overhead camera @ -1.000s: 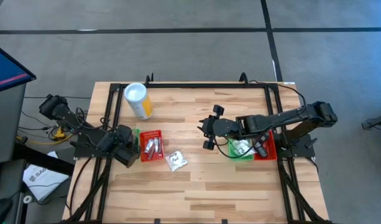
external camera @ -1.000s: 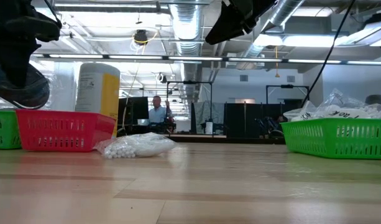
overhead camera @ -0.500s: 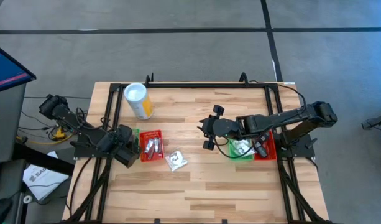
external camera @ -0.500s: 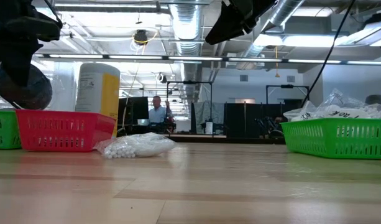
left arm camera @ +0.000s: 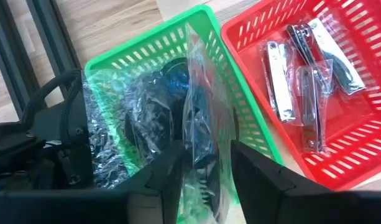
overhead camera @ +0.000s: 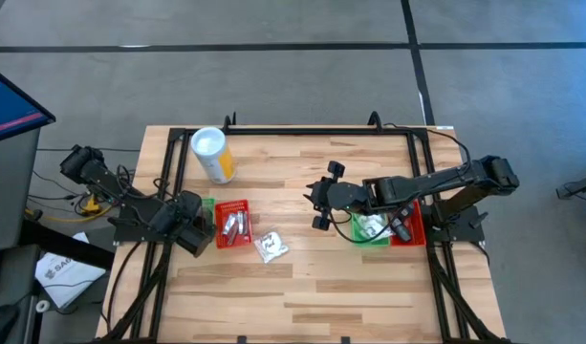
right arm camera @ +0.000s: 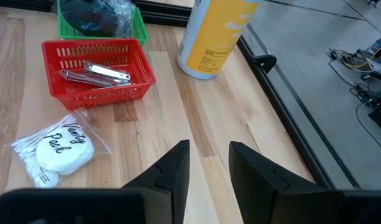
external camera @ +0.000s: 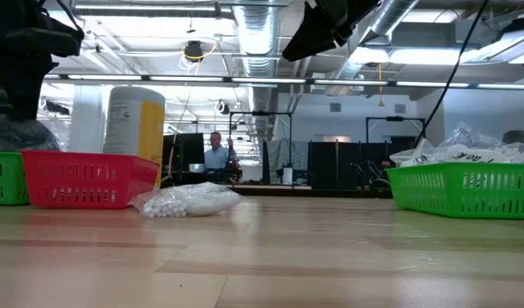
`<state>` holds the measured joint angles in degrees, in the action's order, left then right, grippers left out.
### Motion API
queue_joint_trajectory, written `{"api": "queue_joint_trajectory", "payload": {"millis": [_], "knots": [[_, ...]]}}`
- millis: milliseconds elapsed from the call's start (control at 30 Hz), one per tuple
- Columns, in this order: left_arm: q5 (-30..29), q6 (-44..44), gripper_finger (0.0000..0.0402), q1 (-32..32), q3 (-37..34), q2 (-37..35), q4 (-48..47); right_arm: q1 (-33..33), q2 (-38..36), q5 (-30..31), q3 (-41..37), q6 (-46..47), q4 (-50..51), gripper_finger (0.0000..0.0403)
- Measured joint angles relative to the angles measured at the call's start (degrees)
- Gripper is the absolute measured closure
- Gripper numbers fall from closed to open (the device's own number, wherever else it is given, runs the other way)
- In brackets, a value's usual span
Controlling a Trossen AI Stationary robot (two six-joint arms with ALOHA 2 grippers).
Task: Pick & Place Travel size toiletries
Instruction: Put the black hair brush into the left green bin, then put the white cotton pack into the right green bin
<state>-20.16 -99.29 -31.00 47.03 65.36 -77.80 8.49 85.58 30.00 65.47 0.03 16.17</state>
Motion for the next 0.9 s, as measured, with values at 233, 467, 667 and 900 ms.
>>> {"api": "queue_joint_trajectory", "payload": {"millis": [233,467,667,900], "knots": [[0.16,0.02,0.0259,0.00,0.00,0.00,-3.65,0.00,0.00,0.00,0.00,0.02,-0.01,0.0300],[-2.11,-0.36,0.0259,0.00,0.00,-0.15,-7.61,0.00,-0.02,-0.01,0.00,0.02,-0.01,0.0300],[-6.86,4.38,0.0258,0.00,0.00,-0.15,-3.44,0.00,-0.02,-0.02,0.02,0.41,-0.01,0.0300],[-13.92,17.92,0.0258,0.00,0.00,-0.15,5.81,-0.01,-0.02,-0.02,0.02,1.08,0.01,0.0300]]}}
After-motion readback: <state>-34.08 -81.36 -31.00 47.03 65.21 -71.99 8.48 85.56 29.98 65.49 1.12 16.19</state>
